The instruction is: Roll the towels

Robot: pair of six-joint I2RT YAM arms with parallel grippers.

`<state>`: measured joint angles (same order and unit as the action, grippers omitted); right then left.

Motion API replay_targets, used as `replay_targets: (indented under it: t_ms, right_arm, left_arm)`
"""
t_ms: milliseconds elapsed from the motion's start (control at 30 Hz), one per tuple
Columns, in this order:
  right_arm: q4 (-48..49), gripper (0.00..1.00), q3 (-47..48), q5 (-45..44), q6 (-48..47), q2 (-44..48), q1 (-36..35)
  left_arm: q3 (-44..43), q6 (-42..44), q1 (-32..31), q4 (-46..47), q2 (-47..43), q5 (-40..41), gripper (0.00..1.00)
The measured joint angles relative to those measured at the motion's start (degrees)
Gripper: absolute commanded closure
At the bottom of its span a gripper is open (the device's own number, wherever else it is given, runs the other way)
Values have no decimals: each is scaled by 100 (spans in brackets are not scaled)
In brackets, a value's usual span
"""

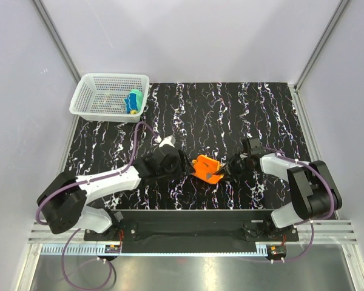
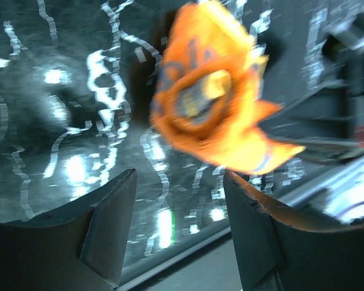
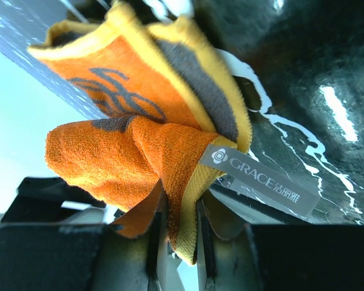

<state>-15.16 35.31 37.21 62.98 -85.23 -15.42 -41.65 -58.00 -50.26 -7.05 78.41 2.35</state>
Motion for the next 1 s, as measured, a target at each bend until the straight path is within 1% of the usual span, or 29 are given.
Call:
replay_targets:
  t_ms: [233, 433, 533, 633, 767, 833, 933, 967, 1000]
  right_arm:
    - [114, 79, -13, 162, 361, -407, -369]
    - [435, 78, -4, 249, 708, -520, -592]
    - [704, 77, -2, 249, 855, -597, -682]
    - [1051, 76, -2, 258, 1005, -695, -800]
    - [1419, 76, -2, 238, 1123, -802, -988]
    - [1523, 76, -2, 232, 1182, -828, -1045]
    - [1670, 77, -33, 221, 1276, -841, -1084]
    - [1773, 78, -81, 205, 1309, -835, -1086]
    - [1878, 78, -131, 188, 1344, -817, -1093]
  left_arm:
    - [291, -476, -245, 988, -179, -7, 35]
    - [295, -734, -398, 1296, 92, -92, 35]
    - [278, -833, -452, 1132, 225, -66, 35]
    - [136, -850, -472, 765, 380, -4, 36]
    - [-195, -769, -472, 236, 619, 197, 42]
    - [-378, -669, -472, -28, 715, 323, 43]
    - [-584, -557, -470, -367, 796, 442, 37]
    - [-623, -540, -470, -457, 796, 468, 31]
    - [-647, -529, -470, -533, 778, 505, 27]
